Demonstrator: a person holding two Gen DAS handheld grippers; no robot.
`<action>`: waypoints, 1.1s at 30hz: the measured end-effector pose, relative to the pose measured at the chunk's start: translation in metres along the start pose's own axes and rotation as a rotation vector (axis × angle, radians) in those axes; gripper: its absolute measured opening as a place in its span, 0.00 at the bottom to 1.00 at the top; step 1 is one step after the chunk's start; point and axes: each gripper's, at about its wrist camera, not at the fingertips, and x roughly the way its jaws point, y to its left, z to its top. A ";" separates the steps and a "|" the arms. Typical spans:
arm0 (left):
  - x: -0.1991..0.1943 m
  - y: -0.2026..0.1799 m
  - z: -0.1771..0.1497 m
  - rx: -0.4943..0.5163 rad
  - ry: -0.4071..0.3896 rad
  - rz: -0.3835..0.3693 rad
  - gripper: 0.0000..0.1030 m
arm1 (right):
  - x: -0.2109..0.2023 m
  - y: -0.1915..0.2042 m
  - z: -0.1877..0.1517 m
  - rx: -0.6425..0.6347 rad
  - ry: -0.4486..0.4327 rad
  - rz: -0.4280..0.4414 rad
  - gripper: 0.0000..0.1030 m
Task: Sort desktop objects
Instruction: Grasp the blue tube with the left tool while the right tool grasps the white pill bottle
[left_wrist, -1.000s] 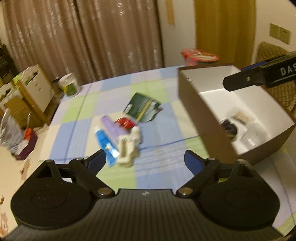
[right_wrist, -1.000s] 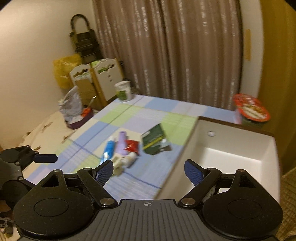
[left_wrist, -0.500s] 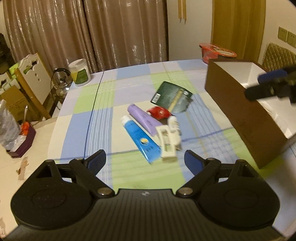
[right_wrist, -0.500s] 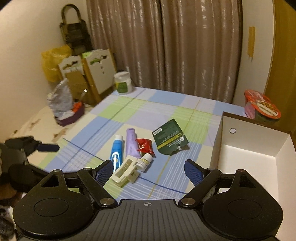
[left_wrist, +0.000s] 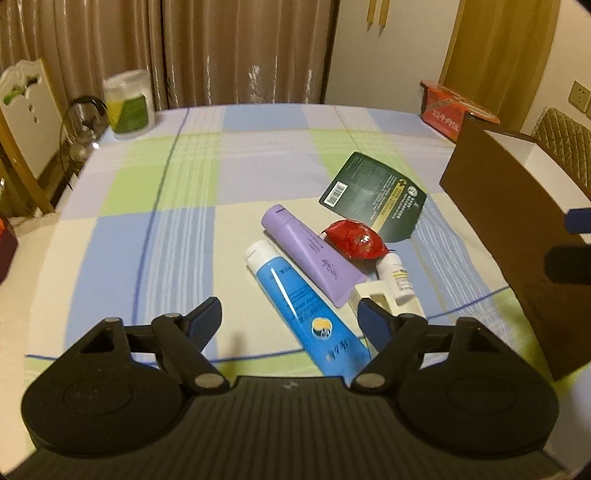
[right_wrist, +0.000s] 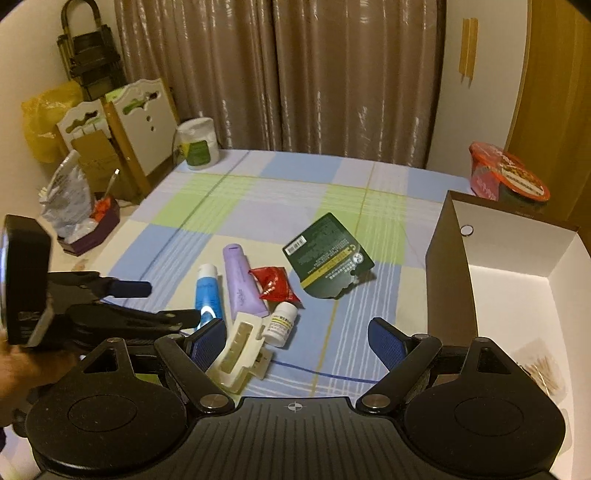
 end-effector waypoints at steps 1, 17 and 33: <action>0.008 0.001 0.001 -0.010 0.008 -0.004 0.72 | 0.003 0.000 0.001 0.002 0.007 -0.006 0.84; 0.057 0.010 0.009 -0.061 0.057 -0.020 0.42 | 0.046 -0.009 0.004 0.042 0.081 -0.016 0.84; 0.038 0.032 -0.004 -0.027 0.100 -0.043 0.30 | 0.111 -0.006 0.013 0.130 0.161 -0.004 0.83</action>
